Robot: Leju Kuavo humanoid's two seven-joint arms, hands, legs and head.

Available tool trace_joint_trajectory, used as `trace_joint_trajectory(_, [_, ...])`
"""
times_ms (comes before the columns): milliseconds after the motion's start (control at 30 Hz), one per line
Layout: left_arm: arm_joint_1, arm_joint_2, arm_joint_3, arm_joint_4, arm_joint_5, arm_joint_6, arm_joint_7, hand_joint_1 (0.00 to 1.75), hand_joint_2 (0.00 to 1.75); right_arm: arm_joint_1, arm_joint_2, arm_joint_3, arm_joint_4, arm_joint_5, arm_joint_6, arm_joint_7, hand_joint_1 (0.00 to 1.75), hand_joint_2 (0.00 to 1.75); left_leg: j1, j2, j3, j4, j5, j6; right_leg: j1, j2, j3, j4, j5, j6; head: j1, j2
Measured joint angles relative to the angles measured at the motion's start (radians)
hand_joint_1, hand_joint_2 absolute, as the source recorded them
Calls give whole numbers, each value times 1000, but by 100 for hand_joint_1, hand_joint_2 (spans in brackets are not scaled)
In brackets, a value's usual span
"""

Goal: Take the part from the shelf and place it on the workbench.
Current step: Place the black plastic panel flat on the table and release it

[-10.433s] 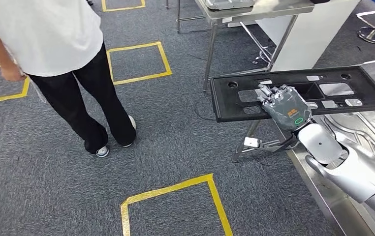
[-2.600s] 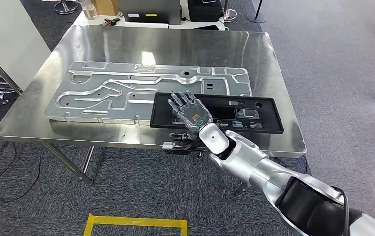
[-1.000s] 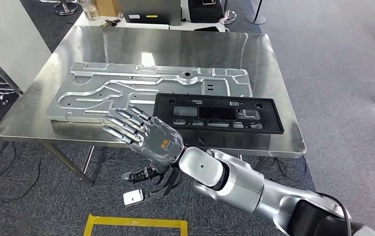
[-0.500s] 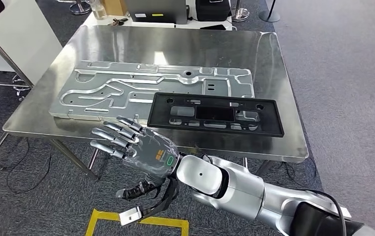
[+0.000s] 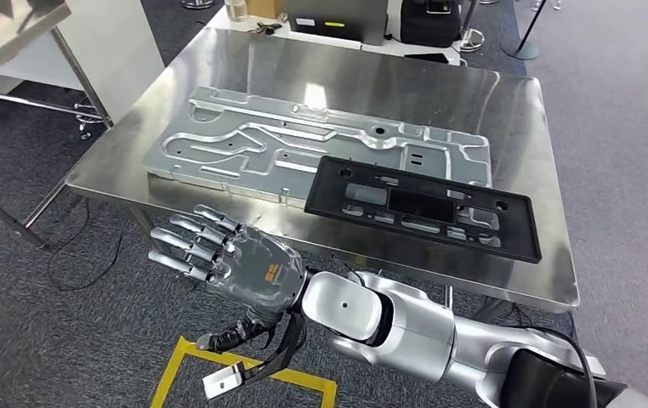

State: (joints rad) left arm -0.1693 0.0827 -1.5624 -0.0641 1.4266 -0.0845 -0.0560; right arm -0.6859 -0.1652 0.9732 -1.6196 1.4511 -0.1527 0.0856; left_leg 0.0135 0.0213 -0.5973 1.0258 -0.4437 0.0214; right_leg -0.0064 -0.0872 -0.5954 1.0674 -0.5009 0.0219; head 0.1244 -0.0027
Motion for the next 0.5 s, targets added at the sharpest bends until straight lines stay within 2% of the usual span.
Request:
trace_joint_trajectory(67, [-2,0,0,0,-1,3,2,0,0,-1,-2,4,-2,-6,0,0,0,0,1,-19,-2,-2,4,8,-5,56,-47,104,-60,7,0,0])
trace_joint_trajectory(100, [-4,0,0,0,-1,5,3,0,0,0,-3,6,-3,-10,0,1,0,0,0,-30,-4,-2,6,11,-5,73,-81,172,-89,8,0,0])
trace_joint_trajectory(133, [-5,0,0,0,-1,8,4,0,0,1,-5,9,-4,-13,0,1,0,0,-1,-42,-5,-2,7,13,-5,81,-109,226,-106,8,0,0])
trace_joint_trajectory(167, [-5,0,0,0,-1,10,5,0,0,3,-7,12,-4,-16,0,2,0,0,-2,-56,-6,-2,7,14,-5,84,-123,250,-104,7,0,0])
trace_joint_trajectory(200, [-5,0,0,0,0,12,6,0,0,4,-8,15,-5,-18,0,2,0,0,-2,-69,-6,-1,7,14,-5,87,-121,241,-85,4,0,0])
trace_joint_trajectory(233, [-4,0,0,0,0,13,6,0,0,4,-9,16,-6,-20,-1,2,0,0,-3,-82,-5,-1,7,14,-5,92,-99,191,-50,0,0,0])
trace_joint_trajectory(267, [-2,-1,0,0,1,14,5,0,0,4,-11,17,-10,-23,-1,3,0,0,-3,-95,-4,-1,7,14,-4,106,-67,120,-11,-6,0,0])
trace_joint_trajectory(333, [0,-6,0,-1,1,17,-2,0,0,4,-19,18,-20,-31,-2,6,0,0,-3,-119,-7,2,8,7,-5,150,-14,1,35,-18,0,0])
trace_joint_trajectory(367, [1,-8,0,-1,0,19,-6,0,0,4,-24,18,-27,-36,-3,9,0,0,-1,-129,-11,2,9,2,-3,164,-3,-25,38,-22,0,0])
trace_joint_trajectory(400, [3,-10,0,-1,-2,21,-10,0,0,4,-31,19,-34,-43,-3,12,0,0,2,-140,-14,1,11,-6,-2,166,0,-33,36,-25,0,0])
trace_joint_trajectory(433, [5,-10,0,-1,-4,23,-13,0,0,3,-38,19,-41,-51,-3,14,0,0,5,-151,-16,-2,13,-13,-1,155,3,-38,37,-27,0,0])
trace_joint_trajectory(467, [8,-9,0,-1,-7,24,-16,0,0,2,-44,19,-48,-59,-2,14,0,0,5,-149,-18,0,12,-18,-3,143,9,-45,39,-31,0,0])
trace_joint_trajectory(500, [8,-9,0,-1,-9,23,-19,0,0,0,-49,19,-55,-67,-1,13,0,0,3,-132,-24,14,2,-23,-6,130,16,-54,42,-36,-2,0])
